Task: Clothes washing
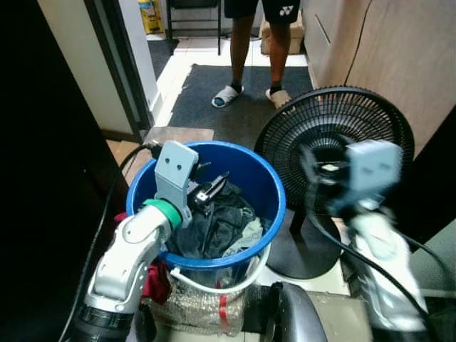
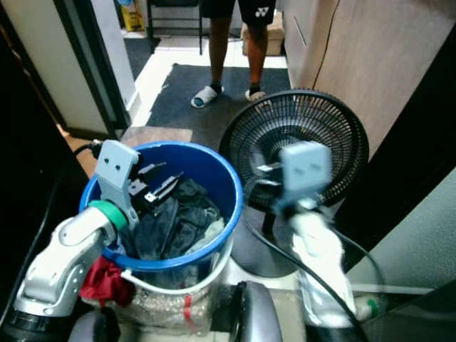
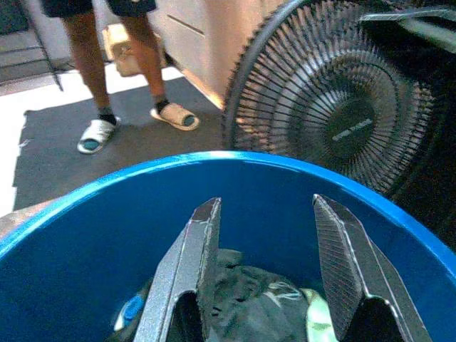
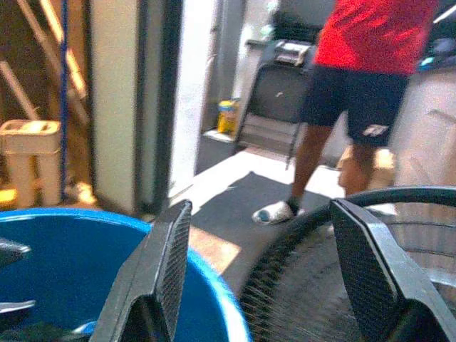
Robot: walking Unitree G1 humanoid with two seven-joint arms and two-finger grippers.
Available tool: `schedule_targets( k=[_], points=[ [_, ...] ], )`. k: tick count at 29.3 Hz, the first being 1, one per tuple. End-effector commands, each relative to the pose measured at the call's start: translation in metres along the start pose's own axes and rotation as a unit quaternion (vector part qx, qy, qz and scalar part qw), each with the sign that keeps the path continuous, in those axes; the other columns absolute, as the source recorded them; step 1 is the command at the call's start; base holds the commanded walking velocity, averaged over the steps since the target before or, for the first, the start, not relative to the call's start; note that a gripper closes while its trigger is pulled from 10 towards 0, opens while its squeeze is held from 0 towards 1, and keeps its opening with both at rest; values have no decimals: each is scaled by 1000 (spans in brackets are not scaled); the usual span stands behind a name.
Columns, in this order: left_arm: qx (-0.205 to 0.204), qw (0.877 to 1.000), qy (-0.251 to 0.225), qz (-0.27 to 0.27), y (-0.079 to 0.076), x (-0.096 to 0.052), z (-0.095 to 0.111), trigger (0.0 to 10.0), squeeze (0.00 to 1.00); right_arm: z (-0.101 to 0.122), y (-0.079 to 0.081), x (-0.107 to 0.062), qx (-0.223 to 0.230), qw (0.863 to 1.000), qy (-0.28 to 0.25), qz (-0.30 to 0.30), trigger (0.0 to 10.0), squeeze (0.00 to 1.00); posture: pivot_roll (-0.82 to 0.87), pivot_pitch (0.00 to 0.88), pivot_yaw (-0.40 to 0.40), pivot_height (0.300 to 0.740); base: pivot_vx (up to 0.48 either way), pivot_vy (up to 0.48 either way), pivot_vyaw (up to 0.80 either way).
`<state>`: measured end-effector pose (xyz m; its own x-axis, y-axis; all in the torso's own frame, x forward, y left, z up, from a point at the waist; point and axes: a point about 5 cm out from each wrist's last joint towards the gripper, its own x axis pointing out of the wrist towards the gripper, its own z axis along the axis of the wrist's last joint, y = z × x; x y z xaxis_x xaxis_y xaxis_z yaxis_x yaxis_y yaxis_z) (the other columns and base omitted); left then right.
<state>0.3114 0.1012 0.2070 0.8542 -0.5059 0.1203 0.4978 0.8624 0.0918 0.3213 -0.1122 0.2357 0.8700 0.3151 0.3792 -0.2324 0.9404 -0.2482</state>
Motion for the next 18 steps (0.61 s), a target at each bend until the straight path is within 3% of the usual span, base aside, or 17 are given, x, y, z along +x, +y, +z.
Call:
schedule_targets(
  k=[1,7,8,11,18],
  points=[
    [0,1000,13,17,2,0,-8,10000,0,-14,6,11,0,999,31,14,10000,0,13,84,70,478,0,0,0],
    [-4,999,15,34,3,-1,-9,10000,0,-36,15,24,-11,995,84,49,10000,0,45,100,48,478,0,0,0],
    [-6,999,15,35,2,0,-9,10000,0,-52,16,25,-9,990,123,70,10000,0,54,107,46,478,0,0,0],
    [-8,999,16,35,2,1,-8,10000,0,-63,17,23,-1,985,153,86,10000,0,59,114,47,478,0,0,0],
    [-32,998,37,50,9,4,-10,10000,0,-78,35,17,12,969,185,161,10000,0,53,134,72,478,0,0,0]
  ],
)
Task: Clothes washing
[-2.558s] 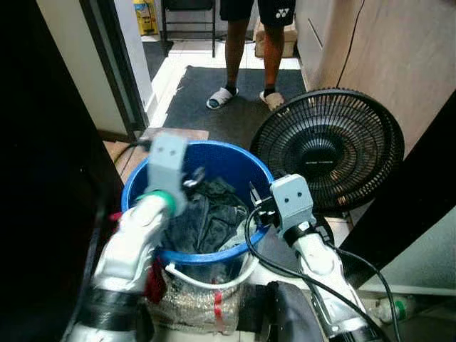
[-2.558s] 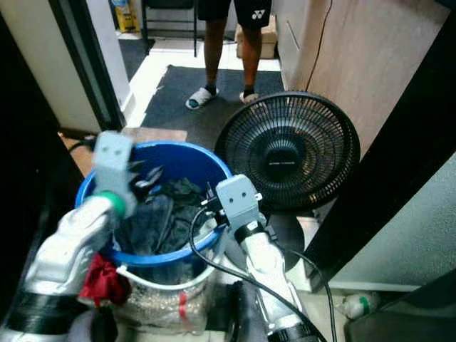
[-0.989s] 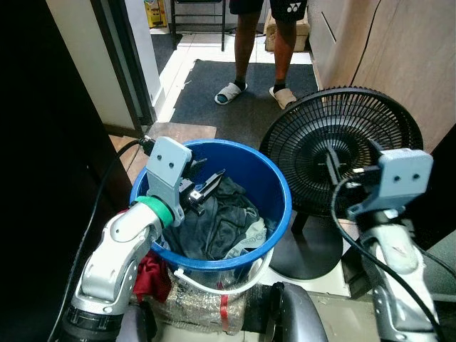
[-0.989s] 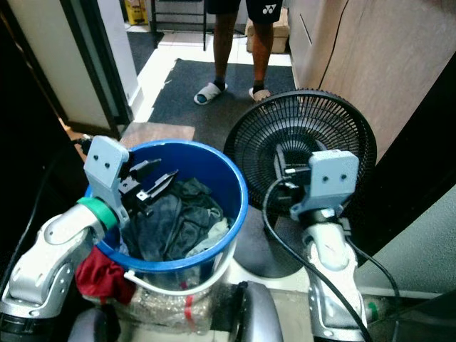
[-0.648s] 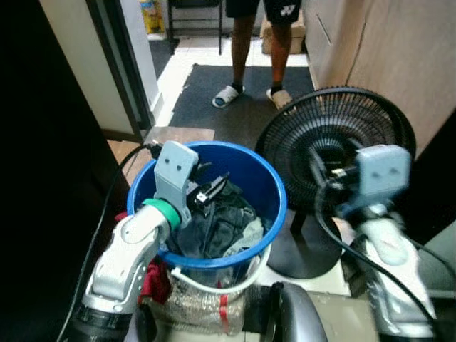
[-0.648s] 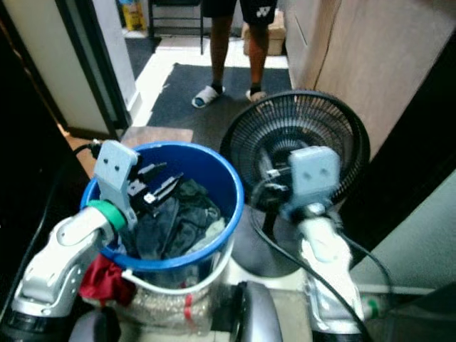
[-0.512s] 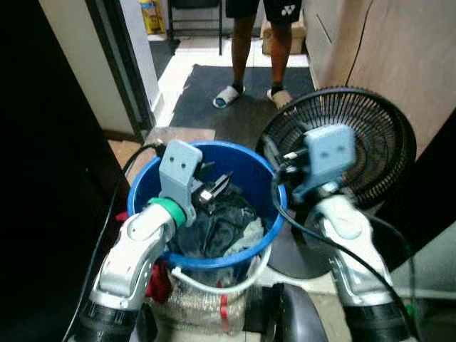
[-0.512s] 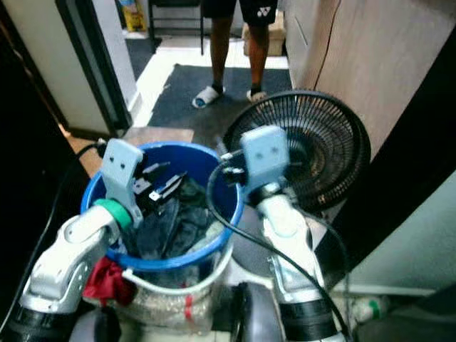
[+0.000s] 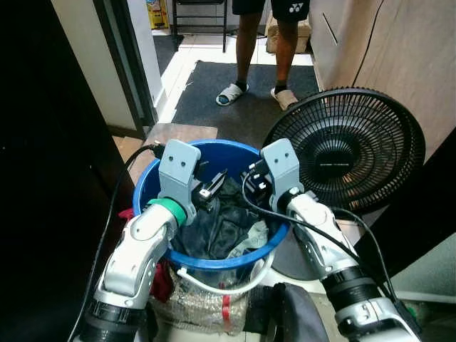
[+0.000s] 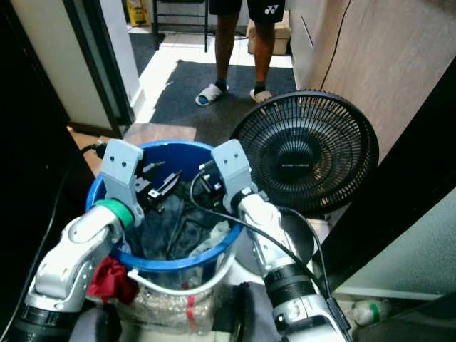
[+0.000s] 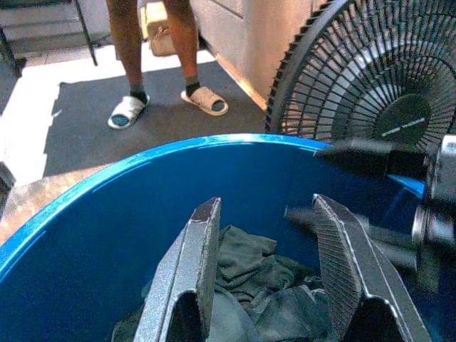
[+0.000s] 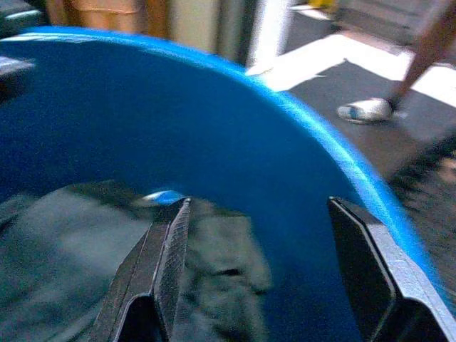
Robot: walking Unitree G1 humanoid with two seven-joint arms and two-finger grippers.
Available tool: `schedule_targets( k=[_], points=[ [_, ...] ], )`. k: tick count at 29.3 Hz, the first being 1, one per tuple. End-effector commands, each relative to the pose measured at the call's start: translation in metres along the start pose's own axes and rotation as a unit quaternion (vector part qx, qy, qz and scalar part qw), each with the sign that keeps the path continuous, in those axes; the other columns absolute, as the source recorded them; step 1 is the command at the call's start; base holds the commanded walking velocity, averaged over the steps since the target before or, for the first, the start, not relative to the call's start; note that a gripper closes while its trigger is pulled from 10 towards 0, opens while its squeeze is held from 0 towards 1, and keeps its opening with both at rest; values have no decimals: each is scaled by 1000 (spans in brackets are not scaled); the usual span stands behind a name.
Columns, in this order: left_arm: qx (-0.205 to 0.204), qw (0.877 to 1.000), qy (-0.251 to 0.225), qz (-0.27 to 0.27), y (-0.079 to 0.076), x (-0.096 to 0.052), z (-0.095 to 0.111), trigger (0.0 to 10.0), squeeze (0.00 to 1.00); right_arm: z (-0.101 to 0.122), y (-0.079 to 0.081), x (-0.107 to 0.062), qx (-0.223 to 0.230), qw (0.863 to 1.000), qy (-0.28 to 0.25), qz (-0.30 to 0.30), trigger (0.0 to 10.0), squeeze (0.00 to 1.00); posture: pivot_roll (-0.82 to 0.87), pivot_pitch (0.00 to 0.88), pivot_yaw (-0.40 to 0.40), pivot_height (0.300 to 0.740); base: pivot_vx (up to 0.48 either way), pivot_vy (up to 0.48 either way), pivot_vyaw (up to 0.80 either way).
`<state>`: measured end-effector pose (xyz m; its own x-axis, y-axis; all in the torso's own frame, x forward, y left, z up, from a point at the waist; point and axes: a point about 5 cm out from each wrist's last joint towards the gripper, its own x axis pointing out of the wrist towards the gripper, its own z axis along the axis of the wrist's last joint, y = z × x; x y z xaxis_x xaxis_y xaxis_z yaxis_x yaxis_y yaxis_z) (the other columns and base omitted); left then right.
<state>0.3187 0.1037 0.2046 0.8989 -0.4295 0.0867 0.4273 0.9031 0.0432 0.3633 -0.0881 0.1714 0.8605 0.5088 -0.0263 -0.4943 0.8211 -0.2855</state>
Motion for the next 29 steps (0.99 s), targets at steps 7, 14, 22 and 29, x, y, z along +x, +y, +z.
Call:
schedule_targets(
  k=[7,14,22,29],
  points=[
    [-23,996,61,53,24,-4,-17,10000,0,-7,51,11,7,995,-8,96,10000,0,78,148,80,478,0,0,0],
    [-24,996,65,61,28,-7,-17,10000,0,9,61,16,53,991,-49,116,10000,0,85,154,79,478,0,0,0],
    [-19,995,88,47,24,-11,-21,10000,0,-26,58,11,13,992,26,124,10000,0,79,175,100,478,0,0,0],
    [-23,992,115,44,21,-14,-41,10000,0,-16,43,9,29,997,-13,76,10000,0,60,171,122,478,0,0,0]
  ],
)
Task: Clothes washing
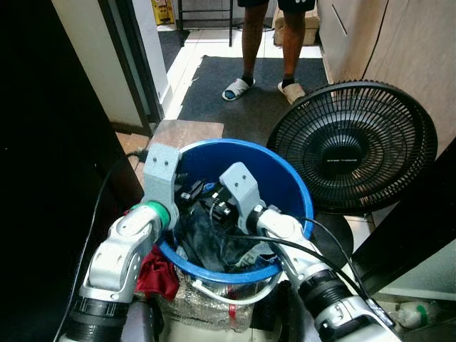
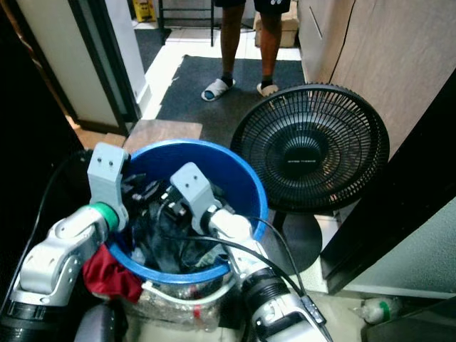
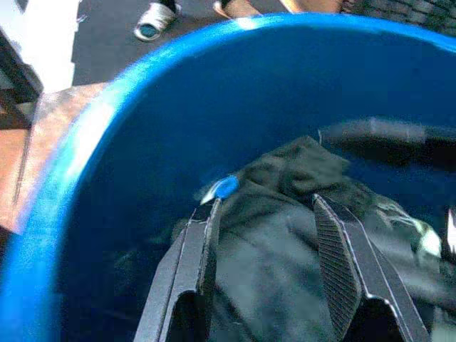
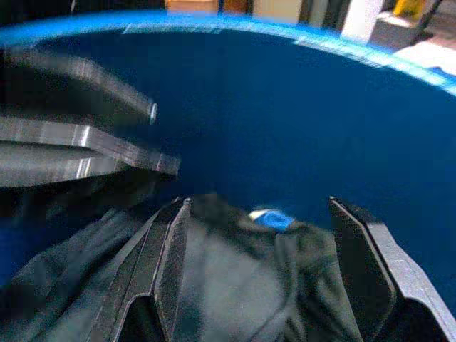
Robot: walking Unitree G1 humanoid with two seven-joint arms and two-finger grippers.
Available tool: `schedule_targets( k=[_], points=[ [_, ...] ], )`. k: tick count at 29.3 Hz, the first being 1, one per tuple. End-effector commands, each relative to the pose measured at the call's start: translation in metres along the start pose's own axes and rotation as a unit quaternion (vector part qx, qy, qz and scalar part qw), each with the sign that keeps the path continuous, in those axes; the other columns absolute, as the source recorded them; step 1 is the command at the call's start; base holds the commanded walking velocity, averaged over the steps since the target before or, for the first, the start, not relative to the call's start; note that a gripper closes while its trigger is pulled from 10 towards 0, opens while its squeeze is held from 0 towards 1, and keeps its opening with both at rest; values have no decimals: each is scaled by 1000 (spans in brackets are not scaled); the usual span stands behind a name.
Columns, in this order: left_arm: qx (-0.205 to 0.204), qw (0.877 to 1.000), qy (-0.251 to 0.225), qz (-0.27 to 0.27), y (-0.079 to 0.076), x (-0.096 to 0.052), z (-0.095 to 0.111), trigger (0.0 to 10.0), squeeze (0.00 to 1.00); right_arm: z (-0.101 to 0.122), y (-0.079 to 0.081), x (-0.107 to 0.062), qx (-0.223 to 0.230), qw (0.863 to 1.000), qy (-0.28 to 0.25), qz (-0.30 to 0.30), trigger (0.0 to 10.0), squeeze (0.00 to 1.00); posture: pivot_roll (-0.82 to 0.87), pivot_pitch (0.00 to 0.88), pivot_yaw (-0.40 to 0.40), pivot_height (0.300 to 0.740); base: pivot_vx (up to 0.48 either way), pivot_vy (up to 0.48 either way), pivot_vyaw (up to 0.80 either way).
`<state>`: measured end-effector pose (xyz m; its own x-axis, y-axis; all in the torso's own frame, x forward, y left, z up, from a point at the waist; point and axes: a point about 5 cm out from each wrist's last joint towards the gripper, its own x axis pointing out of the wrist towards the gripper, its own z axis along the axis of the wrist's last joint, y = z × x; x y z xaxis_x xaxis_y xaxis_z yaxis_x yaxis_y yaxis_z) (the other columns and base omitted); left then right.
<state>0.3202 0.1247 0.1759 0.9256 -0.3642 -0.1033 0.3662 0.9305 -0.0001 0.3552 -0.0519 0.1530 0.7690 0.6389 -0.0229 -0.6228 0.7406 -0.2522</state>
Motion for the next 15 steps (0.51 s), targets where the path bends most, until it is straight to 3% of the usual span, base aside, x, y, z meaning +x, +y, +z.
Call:
schedule_targets(
  k=[1,4,8,15],
  points=[
    [-3,1000,6,14,3,1,-10,10000,0,-9,5,-4,16,1000,7,-1,10000,0,56,169,123,478,0,0,0],
    [-2,1000,-11,16,1,3,-4,10000,0,-11,8,-5,12,1000,10,2,10000,0,56,169,123,478,0,0,0],
    [31,997,-65,-4,-7,19,28,10000,0,-27,27,-11,7,999,25,29,10000,0,54,162,122,478,0,0,0],
    [95,994,-27,-37,-20,27,15,10000,0,-18,26,-12,38,999,-8,14,10000,0,38,148,129,478,0,0,0]
  ],
)
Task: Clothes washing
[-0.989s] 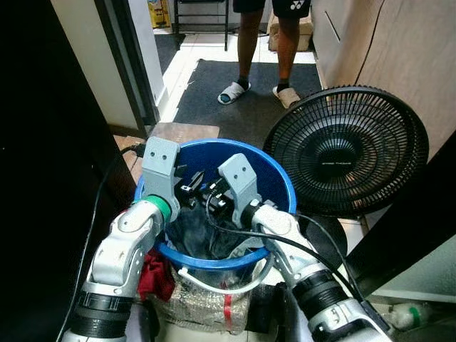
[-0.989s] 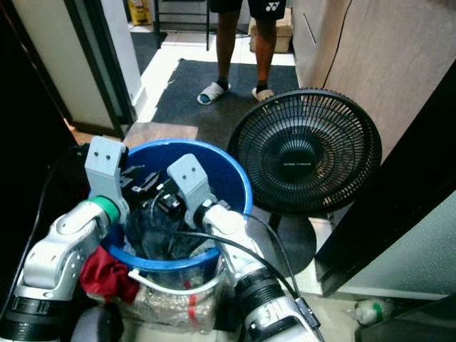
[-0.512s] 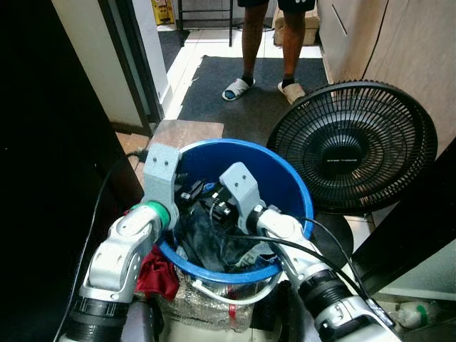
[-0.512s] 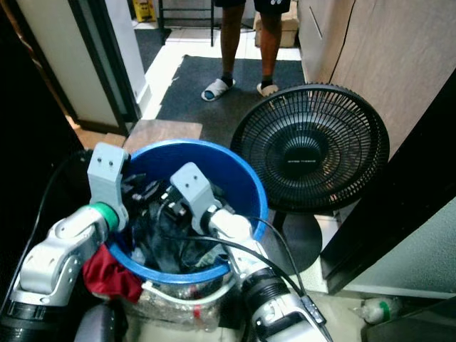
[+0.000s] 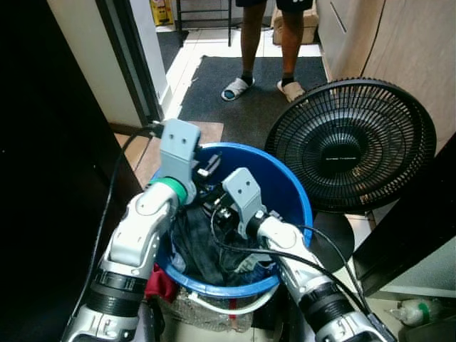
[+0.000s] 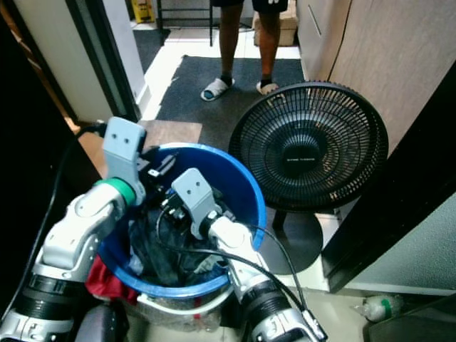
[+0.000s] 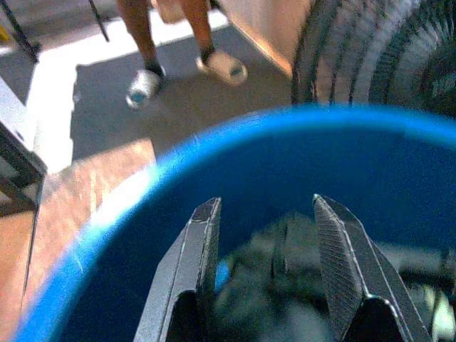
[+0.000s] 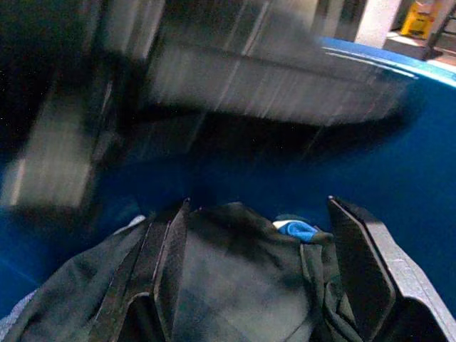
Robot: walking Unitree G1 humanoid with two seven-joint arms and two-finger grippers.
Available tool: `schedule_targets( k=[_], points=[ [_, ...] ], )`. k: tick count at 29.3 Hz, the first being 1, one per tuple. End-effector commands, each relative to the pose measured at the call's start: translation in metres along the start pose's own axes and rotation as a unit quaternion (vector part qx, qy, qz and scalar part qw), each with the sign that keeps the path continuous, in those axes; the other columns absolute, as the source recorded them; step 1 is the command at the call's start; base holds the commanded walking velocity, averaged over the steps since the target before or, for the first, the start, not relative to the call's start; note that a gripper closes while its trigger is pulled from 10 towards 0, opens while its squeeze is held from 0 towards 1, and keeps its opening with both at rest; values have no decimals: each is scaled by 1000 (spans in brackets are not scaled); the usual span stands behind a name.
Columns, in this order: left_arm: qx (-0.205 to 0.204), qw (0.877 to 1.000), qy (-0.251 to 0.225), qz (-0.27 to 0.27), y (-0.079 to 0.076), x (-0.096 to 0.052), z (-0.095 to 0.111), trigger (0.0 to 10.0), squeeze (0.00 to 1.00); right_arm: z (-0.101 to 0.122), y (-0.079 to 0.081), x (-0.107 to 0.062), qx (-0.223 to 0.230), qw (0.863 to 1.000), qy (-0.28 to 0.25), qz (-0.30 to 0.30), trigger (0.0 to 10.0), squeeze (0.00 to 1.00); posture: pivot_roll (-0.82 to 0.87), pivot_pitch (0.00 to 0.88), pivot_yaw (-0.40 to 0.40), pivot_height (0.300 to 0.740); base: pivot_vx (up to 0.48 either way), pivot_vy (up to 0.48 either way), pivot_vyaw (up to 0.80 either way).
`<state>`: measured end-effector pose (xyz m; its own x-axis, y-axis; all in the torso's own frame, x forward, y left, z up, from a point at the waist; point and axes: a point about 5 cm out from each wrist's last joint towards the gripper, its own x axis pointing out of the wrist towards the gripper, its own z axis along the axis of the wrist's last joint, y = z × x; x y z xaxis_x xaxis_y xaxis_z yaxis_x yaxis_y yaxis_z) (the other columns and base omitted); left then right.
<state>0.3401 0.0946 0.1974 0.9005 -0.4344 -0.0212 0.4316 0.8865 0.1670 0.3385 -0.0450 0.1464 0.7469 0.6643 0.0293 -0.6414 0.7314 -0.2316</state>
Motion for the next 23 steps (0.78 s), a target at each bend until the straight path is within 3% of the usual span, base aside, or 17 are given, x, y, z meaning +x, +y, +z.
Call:
schedule_targets(
  k=[1,9,12,15,19,21,23],
  points=[
    [7,1000,21,-11,-4,-2,-12,10000,0,-11,5,-4,34,999,12,-4,10000,0,36,148,129,478,0,0,0],
    [31,999,39,-20,-5,-4,-24,10000,0,5,-4,-10,47,998,-29,-18,10000,0,30,139,130,478,0,0,0],
    [48,997,50,-19,2,-6,-29,10000,0,4,-5,-25,32,999,-30,-9,10000,0,27,132,129,478,0,0,0],
    [49,997,49,-19,2,-6,-29,10000,0,4,-5,-27,28,999,-29,-10,10000,0,26,132,129,478,0,0,0],
    [16,999,29,-26,-5,-3,-21,10000,0,-8,-21,-42,-32,998,7,-47,10000,0,12,125,133,478,0,0,0],
    [8,999,26,-28,-7,-2,-20,10000,0,-12,-24,-44,-39,998,18,-54,10000,0,12,125,133,478,0,0,0],
    [-11,999,17,-31,-12,0,-16,10000,0,-30,-30,-51,-46,993,82,-70,10000,0,0,123,133,478,0,0,0]
  ],
)
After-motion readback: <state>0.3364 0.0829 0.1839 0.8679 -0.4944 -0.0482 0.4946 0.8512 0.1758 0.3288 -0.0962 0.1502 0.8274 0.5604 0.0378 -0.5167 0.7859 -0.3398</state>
